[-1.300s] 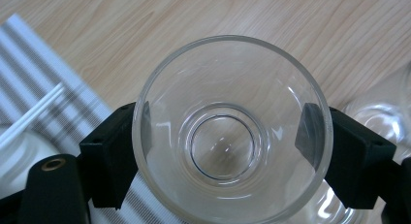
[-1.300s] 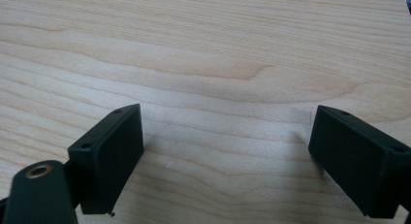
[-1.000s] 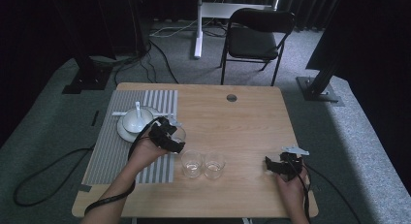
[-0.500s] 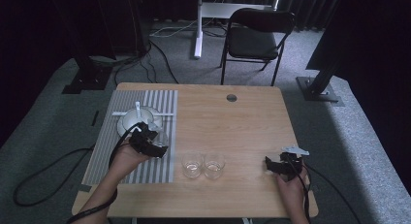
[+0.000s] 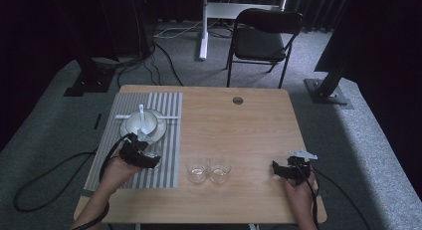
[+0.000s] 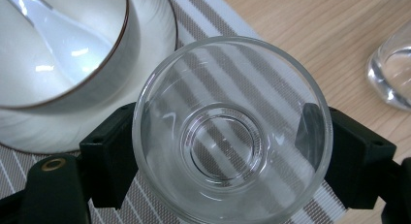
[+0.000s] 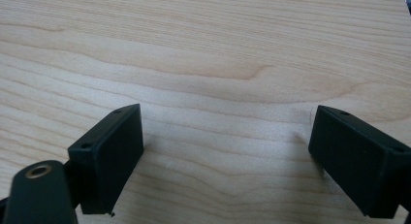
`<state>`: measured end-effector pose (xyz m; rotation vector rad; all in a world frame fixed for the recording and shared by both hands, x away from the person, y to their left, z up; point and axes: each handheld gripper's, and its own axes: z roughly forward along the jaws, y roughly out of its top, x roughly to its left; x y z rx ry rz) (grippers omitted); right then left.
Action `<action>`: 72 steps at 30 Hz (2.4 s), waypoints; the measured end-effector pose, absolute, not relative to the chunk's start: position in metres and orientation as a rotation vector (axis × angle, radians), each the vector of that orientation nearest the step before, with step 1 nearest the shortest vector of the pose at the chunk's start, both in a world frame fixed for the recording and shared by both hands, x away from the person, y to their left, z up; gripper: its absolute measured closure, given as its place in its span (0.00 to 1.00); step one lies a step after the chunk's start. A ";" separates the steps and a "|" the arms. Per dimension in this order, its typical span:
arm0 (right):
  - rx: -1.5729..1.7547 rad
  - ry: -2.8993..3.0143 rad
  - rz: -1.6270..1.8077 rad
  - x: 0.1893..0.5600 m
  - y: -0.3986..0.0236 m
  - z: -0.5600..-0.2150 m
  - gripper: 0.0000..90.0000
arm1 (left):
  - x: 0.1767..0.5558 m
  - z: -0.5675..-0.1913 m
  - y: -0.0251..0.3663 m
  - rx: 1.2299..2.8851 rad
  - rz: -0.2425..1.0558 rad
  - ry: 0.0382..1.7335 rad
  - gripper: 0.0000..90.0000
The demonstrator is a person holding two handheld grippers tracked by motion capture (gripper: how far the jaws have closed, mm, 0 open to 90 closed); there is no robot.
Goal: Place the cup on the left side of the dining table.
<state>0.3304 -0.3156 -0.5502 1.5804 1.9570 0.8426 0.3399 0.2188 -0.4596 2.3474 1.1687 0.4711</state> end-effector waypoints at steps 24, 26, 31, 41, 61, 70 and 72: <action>1.581 1.956 0.843 0.330 -0.316 -0.550 0.13 | 0.327 -0.481 0.237 2.217 0.471 1.148 0.20; 1.582 1.956 0.843 0.330 -0.316 -0.550 0.13 | 0.327 -0.480 0.238 2.198 0.439 1.171 0.20; 1.582 1.957 0.842 0.330 -0.316 -0.550 0.13 | 0.326 -0.483 0.243 2.166 0.372 1.189 0.11; 1.583 1.957 0.842 0.330 -0.316 -0.550 0.13 | 0.314 -0.493 0.240 2.141 0.544 1.165 0.01; 1.584 1.956 0.843 0.330 -0.315 -0.550 0.13 | 0.286 -0.522 0.274 2.076 0.513 1.297 0.01; 1.584 1.956 0.842 0.330 -0.315 -0.550 0.13 | 0.273 -0.532 0.285 2.032 0.566 1.350 0.01; 1.583 1.956 0.842 0.330 -0.315 -0.550 0.13 | 0.270 -0.533 0.287 2.015 0.571 1.367 0.01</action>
